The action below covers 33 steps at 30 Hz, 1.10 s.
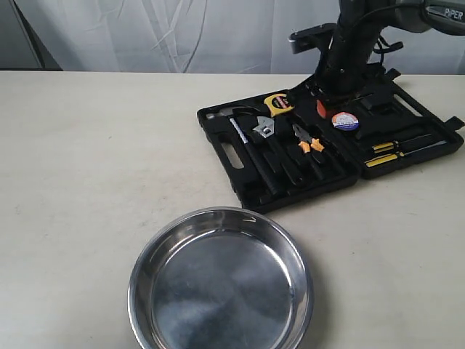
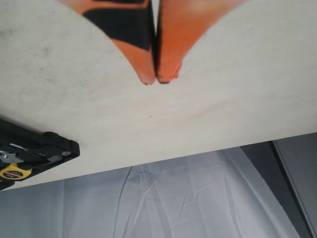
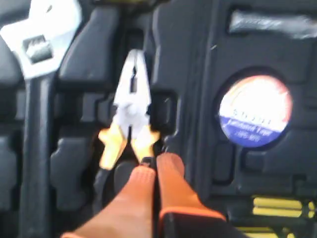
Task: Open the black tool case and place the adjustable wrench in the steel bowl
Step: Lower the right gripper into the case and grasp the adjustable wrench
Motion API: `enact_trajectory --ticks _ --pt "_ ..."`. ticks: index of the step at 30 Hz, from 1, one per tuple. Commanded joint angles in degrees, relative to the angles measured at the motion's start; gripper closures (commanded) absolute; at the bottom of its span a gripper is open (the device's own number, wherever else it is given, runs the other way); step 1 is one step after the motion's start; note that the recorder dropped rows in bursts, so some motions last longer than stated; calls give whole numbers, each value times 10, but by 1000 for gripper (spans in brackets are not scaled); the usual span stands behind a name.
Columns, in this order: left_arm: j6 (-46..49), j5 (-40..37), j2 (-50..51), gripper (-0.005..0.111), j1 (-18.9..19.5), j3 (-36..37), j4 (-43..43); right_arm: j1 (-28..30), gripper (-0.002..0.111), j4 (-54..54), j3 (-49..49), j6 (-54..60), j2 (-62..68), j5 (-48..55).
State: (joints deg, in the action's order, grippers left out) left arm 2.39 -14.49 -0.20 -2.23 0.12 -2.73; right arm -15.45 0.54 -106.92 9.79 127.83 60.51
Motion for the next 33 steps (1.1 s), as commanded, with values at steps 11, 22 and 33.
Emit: enact_trajectory --ticks 11,22,33 --pt "-2 8 2 106 -2 -1 1 -32 55 185 -2 123 38 -41" --pt "-2 8 2 106 -2 -1 1 -37 58 125 -2 80 78 -41" --pt "-2 8 2 106 -2 -1 1 -60 108 129 -2 82 94 -23"
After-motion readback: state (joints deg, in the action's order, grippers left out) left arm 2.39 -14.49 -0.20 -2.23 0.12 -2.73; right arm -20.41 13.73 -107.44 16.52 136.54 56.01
